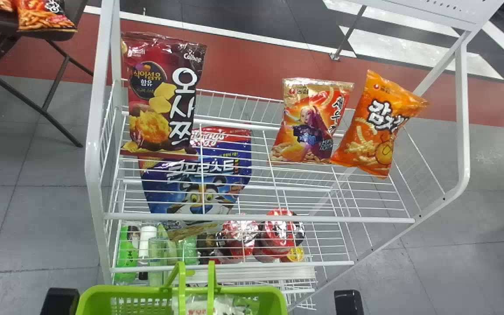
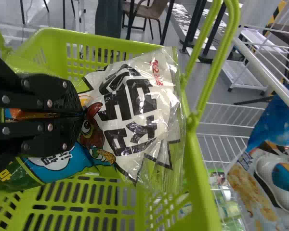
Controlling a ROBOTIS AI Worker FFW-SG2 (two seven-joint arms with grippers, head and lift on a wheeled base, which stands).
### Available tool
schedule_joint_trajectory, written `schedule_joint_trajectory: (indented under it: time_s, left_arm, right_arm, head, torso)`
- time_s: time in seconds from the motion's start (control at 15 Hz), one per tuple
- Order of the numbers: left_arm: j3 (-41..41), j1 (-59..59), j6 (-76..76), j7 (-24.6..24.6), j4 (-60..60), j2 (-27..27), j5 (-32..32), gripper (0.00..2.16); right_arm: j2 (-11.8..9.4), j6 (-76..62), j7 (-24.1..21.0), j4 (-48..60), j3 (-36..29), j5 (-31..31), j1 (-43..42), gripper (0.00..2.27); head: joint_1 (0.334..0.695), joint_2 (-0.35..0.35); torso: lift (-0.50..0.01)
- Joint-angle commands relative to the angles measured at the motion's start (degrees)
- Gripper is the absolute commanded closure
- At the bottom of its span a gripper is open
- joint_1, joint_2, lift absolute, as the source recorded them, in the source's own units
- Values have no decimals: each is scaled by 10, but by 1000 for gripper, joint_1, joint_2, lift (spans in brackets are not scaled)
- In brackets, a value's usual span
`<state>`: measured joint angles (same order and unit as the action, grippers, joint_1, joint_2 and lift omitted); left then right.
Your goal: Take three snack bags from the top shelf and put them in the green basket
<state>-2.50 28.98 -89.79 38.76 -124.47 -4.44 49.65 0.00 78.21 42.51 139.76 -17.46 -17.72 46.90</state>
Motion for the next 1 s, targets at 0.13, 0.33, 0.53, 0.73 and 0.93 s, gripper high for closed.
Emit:
schedule_joint_trajectory:
  time_s: [0.13,0.33,0.53,0.73,0.93]
  left_arm:
    - [-3,-2,-2,-3,-3,-2,-1,1399]
    - [-4,2,-2,-2,-7,-4,-1,1399]
    - [-4,12,-2,-1,-18,-5,-1,1399]
    - [2,21,-2,8,-18,-5,0,1399]
    - [4,23,-2,10,-19,-5,0,1399]
  right_arm:
    - [1,-13,19,19,-34,-19,5,46]
    - [1,-178,14,25,-50,-33,2,56]
    - [1,-429,-45,-5,-50,-15,-44,53]
    - [1,-475,-55,-78,-75,8,-165,43]
    - [1,-561,-120,-157,-77,70,-261,70]
  head:
    - [695,-350]
    - [695,-350]
    - [695,-350]
    - [695,-350]
    - [695,-350]
  torso:
    - [-28]
    - [-28]
    - [-28]
    - [-28]
    - [-28]
